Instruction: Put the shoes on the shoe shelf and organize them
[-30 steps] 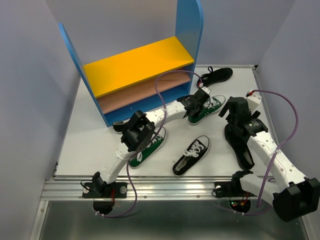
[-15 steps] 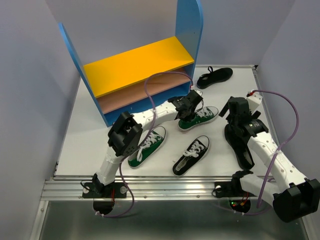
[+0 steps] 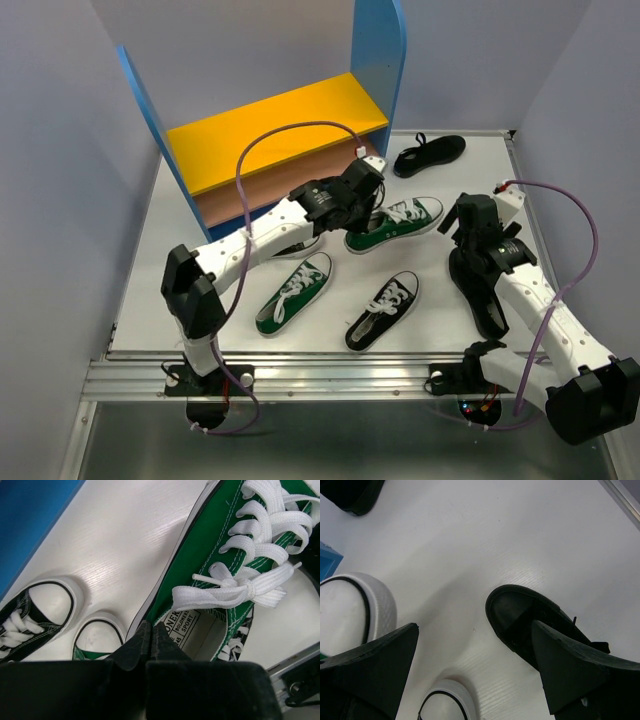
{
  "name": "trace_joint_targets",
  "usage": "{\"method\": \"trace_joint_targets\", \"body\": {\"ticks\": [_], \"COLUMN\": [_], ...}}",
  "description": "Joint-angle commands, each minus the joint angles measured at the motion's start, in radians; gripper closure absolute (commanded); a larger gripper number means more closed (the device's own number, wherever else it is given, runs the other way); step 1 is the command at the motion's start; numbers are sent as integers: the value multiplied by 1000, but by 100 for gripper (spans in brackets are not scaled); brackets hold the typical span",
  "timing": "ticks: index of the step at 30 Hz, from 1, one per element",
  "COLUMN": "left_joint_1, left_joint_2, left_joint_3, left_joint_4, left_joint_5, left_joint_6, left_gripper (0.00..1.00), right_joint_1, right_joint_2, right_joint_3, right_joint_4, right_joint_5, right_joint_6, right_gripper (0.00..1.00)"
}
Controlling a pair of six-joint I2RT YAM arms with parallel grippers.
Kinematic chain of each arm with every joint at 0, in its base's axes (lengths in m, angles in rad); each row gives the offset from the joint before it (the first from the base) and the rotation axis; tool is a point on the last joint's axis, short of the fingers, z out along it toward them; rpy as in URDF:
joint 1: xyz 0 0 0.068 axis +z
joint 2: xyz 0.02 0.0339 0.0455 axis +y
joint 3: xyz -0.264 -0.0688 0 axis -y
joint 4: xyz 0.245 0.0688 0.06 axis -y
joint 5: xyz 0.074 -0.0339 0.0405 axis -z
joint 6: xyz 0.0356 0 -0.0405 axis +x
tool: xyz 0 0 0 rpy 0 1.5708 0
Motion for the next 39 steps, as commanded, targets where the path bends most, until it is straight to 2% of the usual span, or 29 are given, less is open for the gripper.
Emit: {"method": "trace_joint_targets", "body": {"ticks": [1,7,10,16,21,31,39], "left_joint_1": [-2,35,98,243,313,382,385], "left_joint_2": [-128,-133,-121,-154,-151,-138,-64], "left_joint_3": [124,370,470,476,487,473,531], "left_joint_4": [-44,-237,-299,-273,-221,-91,-77], "left_joint_5": [-16,-95,-121,-135,-158,-264,-396], "left_joint_6": [-20,-43,-75,-141,-207,-404,-575], "left_gripper": [100,100,100,100,100,100,100], "right_joint_1": [-2,-2,-2,-2,-2,-2,-2], "right_joint_2": [-4,-28,-50,-111,-151,-168,-159], "right_joint_3": [27,22,25,33,33,36,53], "right_joint_4": [6,6,6,6,13,13,13], "right_joint_5": [7,25,41,77,87,79,55], "right_joint_6": [14,24,30,29,21,0,-8], "right_gripper": [0,0,0,0,0,0,0]}}
